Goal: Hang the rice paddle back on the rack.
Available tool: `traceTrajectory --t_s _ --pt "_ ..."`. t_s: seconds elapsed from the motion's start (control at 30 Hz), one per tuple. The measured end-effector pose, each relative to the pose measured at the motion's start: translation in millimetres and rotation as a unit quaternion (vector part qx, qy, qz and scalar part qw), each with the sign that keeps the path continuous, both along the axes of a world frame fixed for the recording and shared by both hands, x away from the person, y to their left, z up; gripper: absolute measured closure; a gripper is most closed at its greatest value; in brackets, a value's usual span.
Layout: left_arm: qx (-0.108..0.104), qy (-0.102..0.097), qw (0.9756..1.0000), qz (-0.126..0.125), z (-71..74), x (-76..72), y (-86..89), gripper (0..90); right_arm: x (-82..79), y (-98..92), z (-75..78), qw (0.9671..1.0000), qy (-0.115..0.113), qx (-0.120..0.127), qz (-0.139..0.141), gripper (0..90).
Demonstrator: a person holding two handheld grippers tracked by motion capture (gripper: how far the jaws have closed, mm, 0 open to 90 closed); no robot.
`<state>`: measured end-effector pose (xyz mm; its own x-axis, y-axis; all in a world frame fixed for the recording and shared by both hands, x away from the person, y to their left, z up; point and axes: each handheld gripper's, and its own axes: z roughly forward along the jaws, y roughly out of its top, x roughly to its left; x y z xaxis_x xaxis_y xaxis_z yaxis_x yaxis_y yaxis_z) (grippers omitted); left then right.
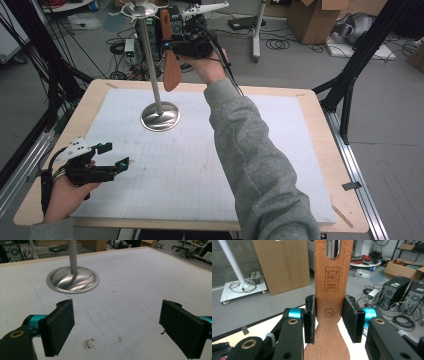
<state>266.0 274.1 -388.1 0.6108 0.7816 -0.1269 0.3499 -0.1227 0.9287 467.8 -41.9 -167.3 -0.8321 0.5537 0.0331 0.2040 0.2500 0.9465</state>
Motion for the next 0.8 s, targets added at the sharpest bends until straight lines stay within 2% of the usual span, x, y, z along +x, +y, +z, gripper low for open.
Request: traceTrajectory --t_s 0.6,0.8 --pt "0.0 0.001 1.0 0.001 0.1 -0.2 2.0 13.2 4.9 10.2 -0.9 1.0 0.001 -0.001 -0.003 64.9" --pt "-0.001 -0.004 1.0 0.004 2.8 -2.0 3.3 13.3 5.0 14.3 2.4 1.0 -0.002 -0.003 -0.006 64.9"
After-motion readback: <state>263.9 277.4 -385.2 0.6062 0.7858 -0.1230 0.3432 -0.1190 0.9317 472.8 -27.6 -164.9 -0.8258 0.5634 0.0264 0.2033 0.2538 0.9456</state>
